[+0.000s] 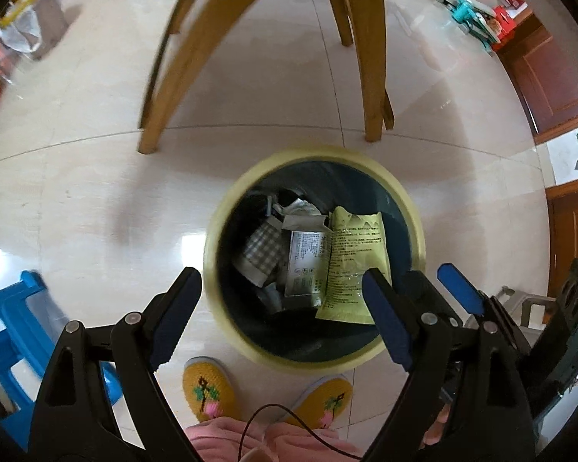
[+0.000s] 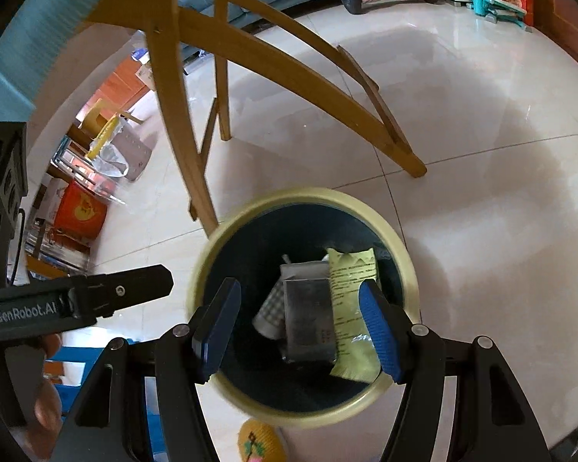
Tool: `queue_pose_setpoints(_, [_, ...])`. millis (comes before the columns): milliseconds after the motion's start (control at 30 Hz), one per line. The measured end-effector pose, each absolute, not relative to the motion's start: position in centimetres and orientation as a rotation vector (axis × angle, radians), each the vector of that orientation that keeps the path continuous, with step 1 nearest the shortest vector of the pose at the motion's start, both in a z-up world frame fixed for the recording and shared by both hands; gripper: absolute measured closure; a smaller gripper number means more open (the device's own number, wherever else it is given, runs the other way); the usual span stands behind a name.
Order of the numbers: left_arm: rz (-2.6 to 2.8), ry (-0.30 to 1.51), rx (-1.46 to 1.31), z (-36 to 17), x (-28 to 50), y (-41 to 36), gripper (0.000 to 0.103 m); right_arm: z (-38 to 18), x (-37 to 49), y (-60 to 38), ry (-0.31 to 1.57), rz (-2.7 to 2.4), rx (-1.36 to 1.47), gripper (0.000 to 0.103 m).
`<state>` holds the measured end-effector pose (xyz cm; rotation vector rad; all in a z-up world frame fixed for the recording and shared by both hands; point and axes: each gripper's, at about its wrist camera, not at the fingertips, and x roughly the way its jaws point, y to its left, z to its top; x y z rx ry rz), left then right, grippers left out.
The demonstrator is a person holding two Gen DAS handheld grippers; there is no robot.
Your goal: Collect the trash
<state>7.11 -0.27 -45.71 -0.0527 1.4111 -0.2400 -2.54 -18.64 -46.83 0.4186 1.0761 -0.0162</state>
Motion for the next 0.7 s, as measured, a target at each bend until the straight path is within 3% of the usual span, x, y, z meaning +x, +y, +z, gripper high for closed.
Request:
queue_pose_setpoints(300, [-0.171,1.385,-0.096,-35.5,4.7,1.5,0.02,-35.4,-3.5,-17.7,1.061,0.003,0.4,0.038])
queue_pose_setpoints(700, [-0.172,1.283,-0.093,-17.5,3.8,3.4,0.02,-18.3,-3.8,-16.3,1.033,0.022,0.364,0.037])
